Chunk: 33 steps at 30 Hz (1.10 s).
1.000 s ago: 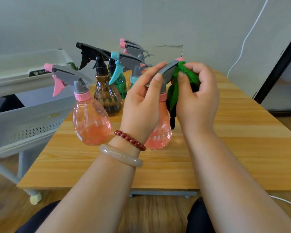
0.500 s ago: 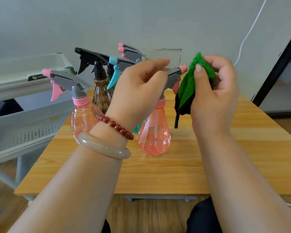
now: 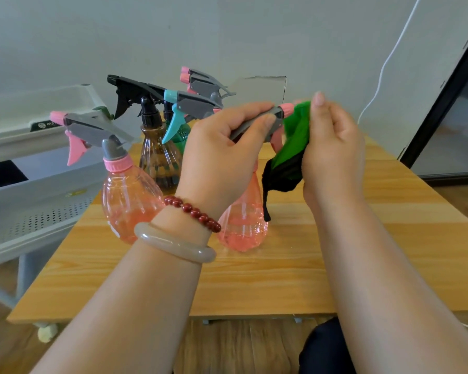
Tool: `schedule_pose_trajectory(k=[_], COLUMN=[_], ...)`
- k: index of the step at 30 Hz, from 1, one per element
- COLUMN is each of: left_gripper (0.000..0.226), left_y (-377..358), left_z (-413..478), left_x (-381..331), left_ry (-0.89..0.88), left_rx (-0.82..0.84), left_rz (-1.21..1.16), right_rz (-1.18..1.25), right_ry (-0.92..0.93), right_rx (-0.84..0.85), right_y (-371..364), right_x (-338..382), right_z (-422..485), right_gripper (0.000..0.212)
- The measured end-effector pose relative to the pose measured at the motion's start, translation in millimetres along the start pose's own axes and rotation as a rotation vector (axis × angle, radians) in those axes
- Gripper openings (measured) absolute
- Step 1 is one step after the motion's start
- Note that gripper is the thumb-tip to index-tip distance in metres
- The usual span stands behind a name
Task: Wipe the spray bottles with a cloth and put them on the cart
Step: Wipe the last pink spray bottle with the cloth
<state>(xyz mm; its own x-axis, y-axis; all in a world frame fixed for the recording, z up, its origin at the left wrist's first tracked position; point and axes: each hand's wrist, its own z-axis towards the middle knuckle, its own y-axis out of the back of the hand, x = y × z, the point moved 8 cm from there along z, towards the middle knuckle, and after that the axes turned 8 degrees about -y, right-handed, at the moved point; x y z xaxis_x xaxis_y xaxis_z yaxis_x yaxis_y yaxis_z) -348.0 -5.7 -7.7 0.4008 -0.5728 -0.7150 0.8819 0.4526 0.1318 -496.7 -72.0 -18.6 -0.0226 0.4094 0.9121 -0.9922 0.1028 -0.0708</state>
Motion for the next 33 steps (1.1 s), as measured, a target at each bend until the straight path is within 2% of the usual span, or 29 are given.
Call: schedule_pose_trajectory(k=[2,4,6,9,14,18,20,24,28,30,33], left_gripper=[0.016,0.016,0.018,0.020,0.020,0.019,0.017,0.018,0.026,0.033,0.017], left_y=[-0.1,-0.7,-2.0,-2.8,-1.4,-1.2,-1.3,-2.1,4.2,3.3,-5.1], left_z=[0.2,0.4,0.6,0.4,0.6,0.5,0.2,-0.8,-7.1,-12.4,-18.4], left_x=[0.1,0.1,-0.9,-0.3,0.3,-1.1,-1.6,-1.0,10.0,15.9,20.1], left_ry=[-0.002,-0.011,-0.023,-0.016,-0.010,-0.003,0.000,0.023,0.071,0.092,0.124], left_rx=[-0.007,-0.009,0.003,0.017,0.012,0.013,0.010,0.020,-0.048,-0.060,-0.005], left_rz=[-0.016,-0.034,-0.029,-0.020,0.006,-0.008,-0.015,-0.038,-0.144,-0.189,-0.248], right_rz=[0.109,0.014,-0.149,-0.222,-0.145,-0.129,-0.168,-0.142,0.018,0.031,-0.013], right_ry=[0.010,0.100,0.182,0.242,0.130,0.159,0.171,0.079,-0.047,0.010,0.293], right_rx=[0.029,0.098,0.089,0.007,0.015,0.086,0.093,-0.023,-0.158,-0.165,-0.127], right_y=[-3.2,-12.9,-16.5,-10.4,-7.4,-13.3,-15.7,-1.4,16.8,18.6,10.0], right_x=[5.6,18.6,24.8,27.4,16.8,24.3,26.3,10.4,-3.2,4.0,21.3], right_z=[2.3,0.8,-3.6,-7.6,-0.1,-4.9,-5.0,-2.2,-6.8,-10.0,-28.9], right_gripper=[0.031,0.023,0.028,0.040,0.048,0.023,0.024,0.039,0.018,0.018,0.022])
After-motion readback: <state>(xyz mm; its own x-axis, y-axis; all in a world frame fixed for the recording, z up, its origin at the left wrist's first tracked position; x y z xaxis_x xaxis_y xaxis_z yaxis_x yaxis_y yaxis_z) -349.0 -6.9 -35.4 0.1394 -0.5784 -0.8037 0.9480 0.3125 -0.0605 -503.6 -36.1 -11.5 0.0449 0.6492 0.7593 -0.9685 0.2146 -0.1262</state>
